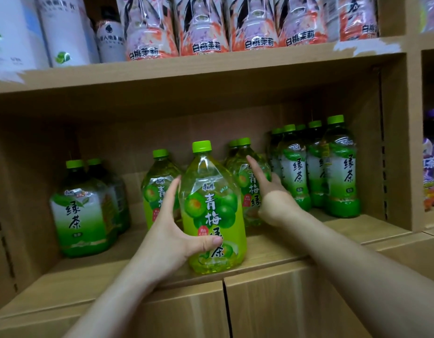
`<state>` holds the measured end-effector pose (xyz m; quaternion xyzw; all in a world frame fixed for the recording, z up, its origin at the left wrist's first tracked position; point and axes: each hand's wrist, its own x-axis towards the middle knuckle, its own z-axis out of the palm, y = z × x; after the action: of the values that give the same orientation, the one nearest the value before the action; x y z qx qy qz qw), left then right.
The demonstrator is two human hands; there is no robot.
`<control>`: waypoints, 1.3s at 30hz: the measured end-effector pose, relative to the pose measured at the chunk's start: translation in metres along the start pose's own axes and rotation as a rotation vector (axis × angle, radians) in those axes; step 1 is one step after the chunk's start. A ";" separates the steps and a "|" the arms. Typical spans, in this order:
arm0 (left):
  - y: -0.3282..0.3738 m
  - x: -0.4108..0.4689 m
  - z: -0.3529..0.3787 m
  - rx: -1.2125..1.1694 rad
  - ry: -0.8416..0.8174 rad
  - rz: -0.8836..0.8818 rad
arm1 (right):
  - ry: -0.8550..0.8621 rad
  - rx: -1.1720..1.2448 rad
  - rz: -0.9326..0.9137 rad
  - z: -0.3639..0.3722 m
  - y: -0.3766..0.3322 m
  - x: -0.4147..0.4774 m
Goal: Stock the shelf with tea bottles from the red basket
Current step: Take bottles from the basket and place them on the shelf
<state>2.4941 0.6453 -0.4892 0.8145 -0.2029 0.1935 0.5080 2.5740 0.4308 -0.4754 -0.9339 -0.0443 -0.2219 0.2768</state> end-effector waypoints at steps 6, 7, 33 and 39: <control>-0.005 0.001 -0.006 -0.030 0.007 0.005 | -0.053 -0.009 0.046 0.000 0.000 -0.003; -0.005 0.001 -0.006 -0.032 0.001 0.012 | -0.011 -0.036 0.054 0.000 -0.004 -0.008; -0.046 0.005 -0.050 -0.072 0.123 -0.110 | -0.084 0.247 -0.458 0.056 -0.095 -0.059; -0.049 0.005 -0.057 -0.147 0.089 -0.134 | -0.037 0.276 -0.458 0.060 -0.096 -0.055</control>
<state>2.5181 0.7161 -0.5004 0.7775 -0.1387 0.1795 0.5865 2.5284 0.5464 -0.4970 -0.8570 -0.2894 -0.2533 0.3431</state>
